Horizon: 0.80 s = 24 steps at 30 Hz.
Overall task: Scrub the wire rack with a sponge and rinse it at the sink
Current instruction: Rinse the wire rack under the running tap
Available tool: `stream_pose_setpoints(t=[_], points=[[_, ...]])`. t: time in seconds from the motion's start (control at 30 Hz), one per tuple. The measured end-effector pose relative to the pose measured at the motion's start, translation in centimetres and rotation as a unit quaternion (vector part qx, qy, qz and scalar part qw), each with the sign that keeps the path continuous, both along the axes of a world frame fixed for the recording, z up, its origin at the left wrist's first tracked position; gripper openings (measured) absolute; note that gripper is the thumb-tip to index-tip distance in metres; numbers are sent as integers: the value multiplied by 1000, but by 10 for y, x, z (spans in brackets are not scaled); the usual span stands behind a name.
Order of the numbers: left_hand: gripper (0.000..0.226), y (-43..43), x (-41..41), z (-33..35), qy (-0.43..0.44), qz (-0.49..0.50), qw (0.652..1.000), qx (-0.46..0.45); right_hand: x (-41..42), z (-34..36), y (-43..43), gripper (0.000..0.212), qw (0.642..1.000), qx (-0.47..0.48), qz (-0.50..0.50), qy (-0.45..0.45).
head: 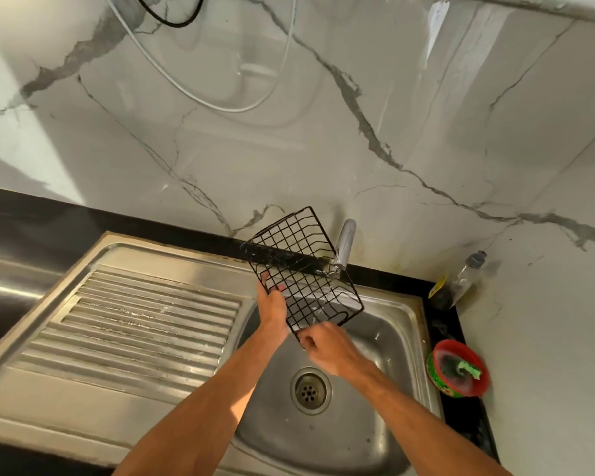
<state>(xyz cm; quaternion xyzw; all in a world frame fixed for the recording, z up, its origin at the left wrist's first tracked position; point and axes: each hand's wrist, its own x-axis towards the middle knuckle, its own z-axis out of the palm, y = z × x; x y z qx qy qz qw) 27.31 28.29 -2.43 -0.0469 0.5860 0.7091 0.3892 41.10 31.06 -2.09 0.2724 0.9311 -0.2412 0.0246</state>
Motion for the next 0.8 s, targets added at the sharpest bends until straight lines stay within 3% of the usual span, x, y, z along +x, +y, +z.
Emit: stream_pose_setpoints(t=[0.1, 0.17, 0.27, 0.33, 0.37, 0.43, 0.5, 0.53, 0.6, 0.7, 0.77, 0.8], points=[[53, -3, 1, 4, -15, 14, 1000, 3, -5, 0, 2, 46, 995, 92, 18, 35], [50, -2, -1, 3, -18, 4, 1000, 3, -5, -3, -8, 54, 997, 65, 46, -6], [53, -2, 4, -6, -10, -2, 1000, 4, 5, -3, -10, 47, 999, -35, 7, -5], [54, -5, 7, -4, 3, 5, 1000, 3, 15, -5, -7, 37, 991, 3, -95, 97], [54, -6, 6, -4, -6, 15, 1000, 7, 20, -5, -7, 34, 967, 49, -181, 174], [59, -7, 4, -6, -35, 26, 999, 17, 28, -10, -5, 40, 876, 49, -377, 297], [65, -11, 7, -4, -63, 21, 997, 36, 23, -9, -7, 64, 800, -149, -491, 312], [66, -13, 10, -6, -83, 21, 995, 57, 17, -9, -10, 69, 782, -254, -487, 294], [66, -17, 18, -13, -119, 0, 988, 99, 7, -9, -9, 58, 758, -370, -450, 293], [83, -27, 21, -21, -147, -68, 980, 116, 1, -2, 7, 40, 691, -401, -489, 351], [94, -42, 15, -25, -152, -119, 976, 103, 3, 0, 20, 33, 691, -395, -490, 356], [92, -53, 11, -24, -150, -138, 975, 95, 5, 1, 27, 34, 708, -379, -485, 347]])
